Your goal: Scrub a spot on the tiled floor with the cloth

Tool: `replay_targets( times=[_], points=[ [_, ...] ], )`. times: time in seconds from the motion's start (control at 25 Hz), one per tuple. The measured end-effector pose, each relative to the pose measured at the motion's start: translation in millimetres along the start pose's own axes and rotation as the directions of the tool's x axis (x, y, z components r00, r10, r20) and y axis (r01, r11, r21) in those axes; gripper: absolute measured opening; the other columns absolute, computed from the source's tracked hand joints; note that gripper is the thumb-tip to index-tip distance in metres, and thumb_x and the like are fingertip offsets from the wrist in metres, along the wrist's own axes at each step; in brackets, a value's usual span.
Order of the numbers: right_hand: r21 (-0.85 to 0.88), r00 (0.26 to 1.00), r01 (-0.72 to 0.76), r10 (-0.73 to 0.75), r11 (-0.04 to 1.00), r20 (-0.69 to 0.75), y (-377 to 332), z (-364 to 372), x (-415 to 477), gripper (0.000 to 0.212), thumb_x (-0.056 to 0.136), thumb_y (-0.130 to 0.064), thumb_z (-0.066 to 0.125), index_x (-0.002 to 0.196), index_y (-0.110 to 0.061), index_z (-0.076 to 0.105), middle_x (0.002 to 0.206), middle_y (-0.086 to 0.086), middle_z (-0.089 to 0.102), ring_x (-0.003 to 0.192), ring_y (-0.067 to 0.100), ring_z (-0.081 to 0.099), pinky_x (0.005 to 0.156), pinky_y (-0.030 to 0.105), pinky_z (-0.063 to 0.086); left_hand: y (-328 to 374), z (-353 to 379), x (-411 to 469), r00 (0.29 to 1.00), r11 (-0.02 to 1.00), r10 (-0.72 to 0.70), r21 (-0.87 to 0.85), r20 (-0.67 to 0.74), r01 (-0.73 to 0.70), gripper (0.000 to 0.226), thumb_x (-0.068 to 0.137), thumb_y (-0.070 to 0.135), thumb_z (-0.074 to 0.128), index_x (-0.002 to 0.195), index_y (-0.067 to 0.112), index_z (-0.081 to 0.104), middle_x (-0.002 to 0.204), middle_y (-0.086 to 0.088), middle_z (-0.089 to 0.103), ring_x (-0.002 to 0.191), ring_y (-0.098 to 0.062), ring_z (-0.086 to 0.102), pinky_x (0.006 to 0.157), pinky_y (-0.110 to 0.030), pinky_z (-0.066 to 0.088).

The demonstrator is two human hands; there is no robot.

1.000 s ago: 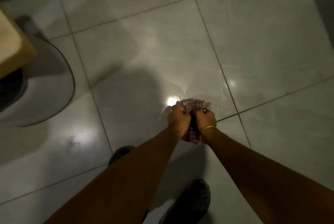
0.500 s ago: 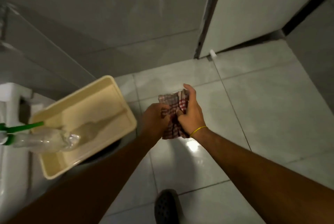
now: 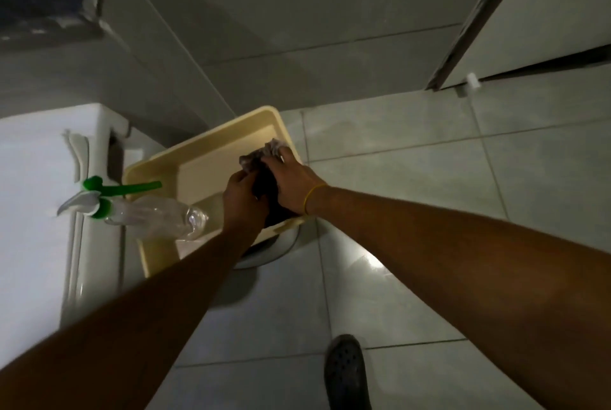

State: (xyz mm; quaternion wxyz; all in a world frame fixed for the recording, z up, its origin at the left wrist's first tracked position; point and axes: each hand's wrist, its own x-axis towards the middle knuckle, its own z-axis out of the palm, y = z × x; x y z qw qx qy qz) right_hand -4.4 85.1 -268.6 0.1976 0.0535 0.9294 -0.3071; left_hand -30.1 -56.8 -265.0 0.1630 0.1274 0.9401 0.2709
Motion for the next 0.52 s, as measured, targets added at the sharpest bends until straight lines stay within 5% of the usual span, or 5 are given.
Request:
replay_targets(
  times=[0.12,0.32,0.52],
  points=[
    [-0.176,0.998,-0.018,0.027,0.984,0.049,1,13,16,0.090,0.096,-0.018,0.067,0.169,-0.011,0.016,0.173,0.022,0.004,0.147,0.047,0.039,0.111,0.045,0.044,-18,13,11,0.993,0.994,-0.020,0.113,0.117,0.007,0.029,0.091,0.002,0.063,0.118,-0.001,0.073,0.116,-0.029,0.072,0.109,-0.049,0.066,0.092,-0.044,0.049],
    [-0.187,0.985,-0.169,0.161,0.968,-0.055,2,7,-11,0.086,0.087,-0.028,0.071,0.161,-0.011,0.030,0.152,0.021,0.026,0.123,0.043,0.049,0.098,0.049,0.052,-13,7,4,0.966,0.955,-0.201,0.253,0.164,0.155,0.049,0.090,0.023,0.062,0.135,0.004,0.058,0.128,-0.022,0.066,0.114,-0.045,0.067,0.097,-0.049,0.056],
    [-0.206,0.979,-0.189,0.167,0.960,-0.118,37,-54,-98,0.058,0.088,-0.026,0.067,0.140,-0.007,0.051,0.153,0.021,0.031,0.126,0.046,0.050,0.097,0.051,0.052,68,-16,-25,0.979,0.886,0.124,0.426,0.159,-0.182,0.056,0.097,0.023,0.053,0.151,0.008,0.045,0.163,-0.017,0.042,0.147,-0.039,0.043,0.115,-0.056,0.041]
  ],
)
